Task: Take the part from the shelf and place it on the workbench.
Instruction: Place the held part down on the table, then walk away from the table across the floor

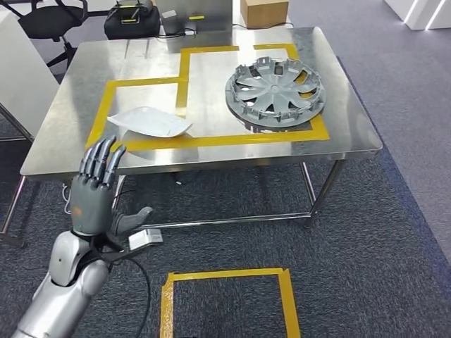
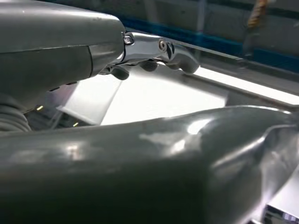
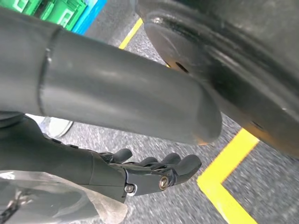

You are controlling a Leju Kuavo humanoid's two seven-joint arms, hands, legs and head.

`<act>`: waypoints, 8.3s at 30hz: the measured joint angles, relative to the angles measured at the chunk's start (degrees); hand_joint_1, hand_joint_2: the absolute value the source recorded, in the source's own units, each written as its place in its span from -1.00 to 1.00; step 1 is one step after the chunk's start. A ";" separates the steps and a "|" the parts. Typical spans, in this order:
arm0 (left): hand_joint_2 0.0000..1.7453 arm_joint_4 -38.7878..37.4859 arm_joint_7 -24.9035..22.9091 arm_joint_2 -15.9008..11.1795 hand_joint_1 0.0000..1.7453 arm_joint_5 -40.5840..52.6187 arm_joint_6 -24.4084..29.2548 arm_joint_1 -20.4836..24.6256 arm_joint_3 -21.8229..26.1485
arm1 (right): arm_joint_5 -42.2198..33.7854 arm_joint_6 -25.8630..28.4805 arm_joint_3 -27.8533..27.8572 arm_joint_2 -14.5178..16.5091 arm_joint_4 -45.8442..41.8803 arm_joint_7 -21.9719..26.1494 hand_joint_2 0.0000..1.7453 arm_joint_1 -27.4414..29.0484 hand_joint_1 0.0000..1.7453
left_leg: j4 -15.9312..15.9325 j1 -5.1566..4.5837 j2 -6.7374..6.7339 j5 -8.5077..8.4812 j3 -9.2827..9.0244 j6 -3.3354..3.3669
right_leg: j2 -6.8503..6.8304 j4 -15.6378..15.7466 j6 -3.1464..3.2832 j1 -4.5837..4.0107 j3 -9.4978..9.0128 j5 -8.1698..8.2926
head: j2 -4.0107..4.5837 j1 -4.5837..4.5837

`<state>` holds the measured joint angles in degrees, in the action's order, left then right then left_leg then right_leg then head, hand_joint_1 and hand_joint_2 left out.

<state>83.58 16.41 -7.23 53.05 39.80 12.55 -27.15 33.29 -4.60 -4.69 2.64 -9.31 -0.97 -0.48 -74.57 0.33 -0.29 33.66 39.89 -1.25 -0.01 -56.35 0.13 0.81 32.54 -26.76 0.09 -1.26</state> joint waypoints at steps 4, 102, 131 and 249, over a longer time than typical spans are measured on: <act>-1.00 8.55 7.39 2.33 -1.00 -7.46 0.16 -10.41 7.95 | -0.98 1.32 1.18 0.77 0.00 0.00 -1.00 0.35 -1.00 | 12.86 -0.44 -0.03 -3.17 -11.06 1.60 | 0.18 -0.69 -0.43 -0.52 2.41 1.67 | 0.00 0.02; -1.00 -71.71 -19.35 15.62 -1.00 20.66 -16.41 -12.59 61.52 | 3.36 5.63 4.19 2.38 0.01 -3.84 -1.00 -0.08 -1.00 | 17.24 0.48 3.23 -5.09 -10.20 2.63 | 5.74 -2.21 -2.55 0.10 1.48 -0.80 | 0.00 -0.21; -1.00 -71.75 -18.15 15.97 -1.00 21.63 -16.73 -12.46 62.87 | 4.42 5.21 4.15 2.23 -0.04 -3.45 -1.00 0.07 -1.00 | 16.72 0.19 4.30 -5.09 -9.80 1.98 | 7.60 -1.05 -1.44 -0.30 0.34 0.03 | 0.00 0.09; -1.00 -71.77 -18.20 18.25 -1.00 24.57 -16.57 -11.66 62.93 | 5.19 4.09 4.48 1.41 -0.04 -3.48 -1.00 -0.28 -1.00 | 2.47 0.22 0.09 1.15 -3.82 0.12 | 3.47 -0.72 0.10 0.01 -0.27 -0.05 | 0.00 0.91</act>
<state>11.80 -1.79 11.02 77.62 23.23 0.89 35.78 38.48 -0.51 -0.22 4.05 -9.35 -4.44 -0.77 -72.10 0.55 -0.19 34.81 36.07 -1.12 3.46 -57.07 0.23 0.82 32.28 -26.82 0.09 -0.34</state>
